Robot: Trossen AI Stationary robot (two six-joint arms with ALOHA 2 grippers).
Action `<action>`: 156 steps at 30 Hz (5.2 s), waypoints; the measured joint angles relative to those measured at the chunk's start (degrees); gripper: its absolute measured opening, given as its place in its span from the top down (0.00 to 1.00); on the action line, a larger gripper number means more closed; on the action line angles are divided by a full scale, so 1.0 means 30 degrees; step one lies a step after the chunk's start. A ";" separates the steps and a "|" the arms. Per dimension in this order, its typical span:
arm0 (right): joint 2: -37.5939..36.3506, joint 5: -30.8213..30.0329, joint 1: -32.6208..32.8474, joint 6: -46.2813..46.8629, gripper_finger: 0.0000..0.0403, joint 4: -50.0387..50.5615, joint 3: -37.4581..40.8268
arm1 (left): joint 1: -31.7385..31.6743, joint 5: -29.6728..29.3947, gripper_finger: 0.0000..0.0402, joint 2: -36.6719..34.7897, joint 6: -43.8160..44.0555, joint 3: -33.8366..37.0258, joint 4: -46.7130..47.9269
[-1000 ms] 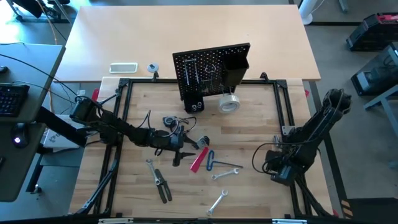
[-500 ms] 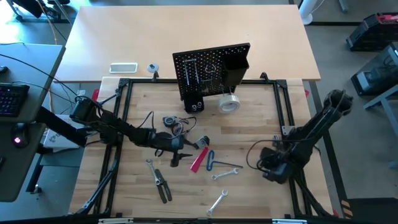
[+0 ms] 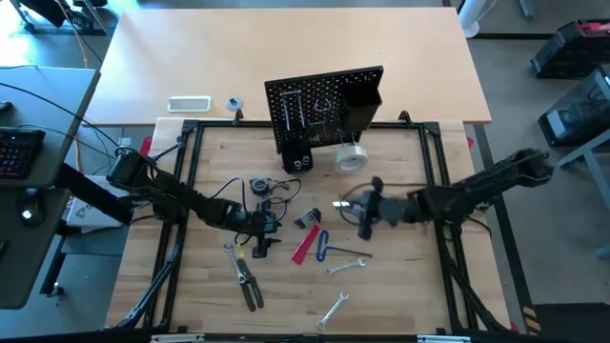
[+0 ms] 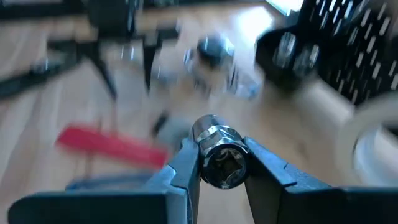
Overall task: Hang tools onto peg board
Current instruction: Put the bottom socket into the bottom black bin on the peg board, then put the socket into the bottom black bin on the peg board
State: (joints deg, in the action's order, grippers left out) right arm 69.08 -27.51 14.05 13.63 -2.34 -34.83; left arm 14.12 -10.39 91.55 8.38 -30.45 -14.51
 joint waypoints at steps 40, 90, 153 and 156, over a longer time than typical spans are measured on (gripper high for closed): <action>1.2745 0.2652 -0.7893 -0.7876 0.79 0.3306 -1.4715 | 0.0953 -0.1588 0.42 -0.3898 0.1814 0.4441 -0.1221; 1.4025 0.2722 -0.8200 -0.7054 0.76 0.3850 -1.4870 | 0.0950 -0.1595 0.42 -0.3912 0.1821 0.4427 -0.1840; 1.3896 0.3491 -0.7156 -0.7116 0.66 0.4866 -1.4863 | 0.0958 -0.1595 0.42 -0.3912 0.1865 0.4427 -0.1818; 1.3573 0.2877 -0.6356 -0.6881 0.66 0.6604 -1.4863 | 0.0958 -0.1595 0.42 -0.3912 0.1859 0.4427 -0.1816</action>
State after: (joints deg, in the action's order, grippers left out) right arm 109.80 -18.88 -5.02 -7.01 17.48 -79.42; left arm 16.99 -15.18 79.81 13.96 -17.17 -19.96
